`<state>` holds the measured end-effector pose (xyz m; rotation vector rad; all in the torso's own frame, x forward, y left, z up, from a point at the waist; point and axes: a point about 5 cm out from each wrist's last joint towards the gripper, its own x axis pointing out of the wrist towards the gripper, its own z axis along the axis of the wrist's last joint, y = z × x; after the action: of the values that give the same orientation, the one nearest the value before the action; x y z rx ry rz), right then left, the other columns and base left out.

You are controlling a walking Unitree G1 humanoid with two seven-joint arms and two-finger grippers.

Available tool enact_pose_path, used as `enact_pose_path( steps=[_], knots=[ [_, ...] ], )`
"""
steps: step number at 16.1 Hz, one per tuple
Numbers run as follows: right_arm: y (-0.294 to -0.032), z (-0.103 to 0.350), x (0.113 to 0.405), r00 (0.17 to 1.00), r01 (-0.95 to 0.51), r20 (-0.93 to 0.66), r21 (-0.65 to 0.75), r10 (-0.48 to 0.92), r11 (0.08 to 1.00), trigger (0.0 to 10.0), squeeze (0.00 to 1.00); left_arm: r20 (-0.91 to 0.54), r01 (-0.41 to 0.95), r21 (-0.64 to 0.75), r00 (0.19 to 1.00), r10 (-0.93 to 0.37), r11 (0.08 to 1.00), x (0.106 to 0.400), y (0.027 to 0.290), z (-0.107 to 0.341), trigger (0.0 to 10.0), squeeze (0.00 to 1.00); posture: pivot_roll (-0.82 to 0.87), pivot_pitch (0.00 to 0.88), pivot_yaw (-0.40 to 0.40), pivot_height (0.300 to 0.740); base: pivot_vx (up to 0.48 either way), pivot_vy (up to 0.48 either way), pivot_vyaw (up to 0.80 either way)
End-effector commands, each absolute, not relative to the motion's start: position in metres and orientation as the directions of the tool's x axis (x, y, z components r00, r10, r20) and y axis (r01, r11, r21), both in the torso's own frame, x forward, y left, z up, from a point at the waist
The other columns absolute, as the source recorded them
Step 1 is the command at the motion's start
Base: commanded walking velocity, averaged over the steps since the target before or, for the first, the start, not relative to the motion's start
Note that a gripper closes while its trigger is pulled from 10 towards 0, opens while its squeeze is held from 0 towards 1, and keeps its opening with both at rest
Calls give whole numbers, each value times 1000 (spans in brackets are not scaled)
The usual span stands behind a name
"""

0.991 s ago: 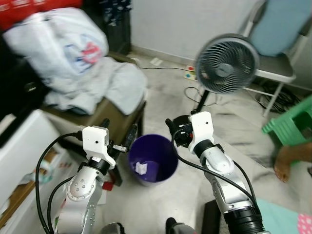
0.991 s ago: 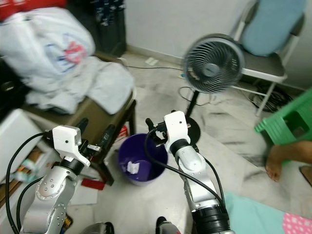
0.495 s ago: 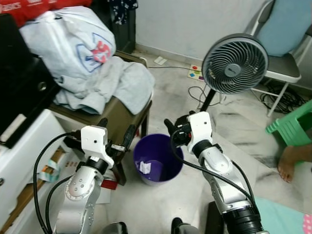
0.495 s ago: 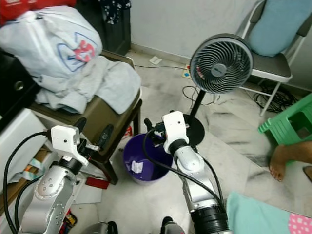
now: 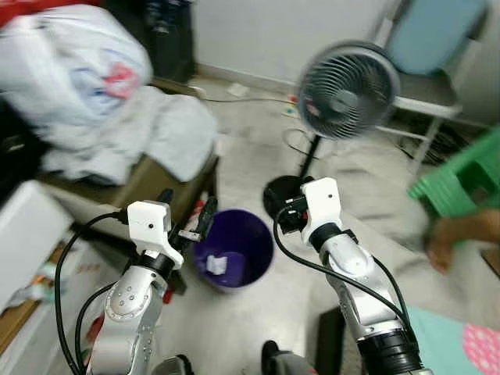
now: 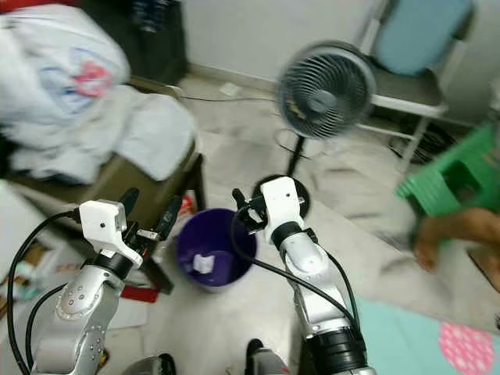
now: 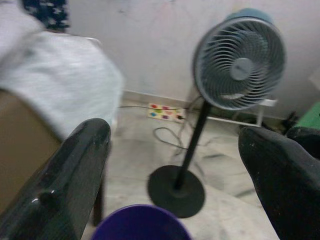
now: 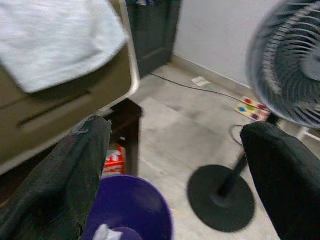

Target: Clean up the room

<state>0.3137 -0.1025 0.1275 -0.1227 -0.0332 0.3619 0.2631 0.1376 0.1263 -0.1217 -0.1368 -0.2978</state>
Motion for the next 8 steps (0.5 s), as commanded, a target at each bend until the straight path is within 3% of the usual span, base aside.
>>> enact_pose_path(
  steps=[1,8],
  knots=[
    [-106,126,313,939,-340,10,-122,344,932,10000,0,156,315,-103,942,-298,943,261,136,127,10000,0,27,203,-52,740,259,0,0],
    [-106,125,313,938,-342,3,-128,346,931,10000,0,158,332,-106,936,-314,937,261,135,127,10000,0,26,202,-51,740,304,0,0]
  ],
)
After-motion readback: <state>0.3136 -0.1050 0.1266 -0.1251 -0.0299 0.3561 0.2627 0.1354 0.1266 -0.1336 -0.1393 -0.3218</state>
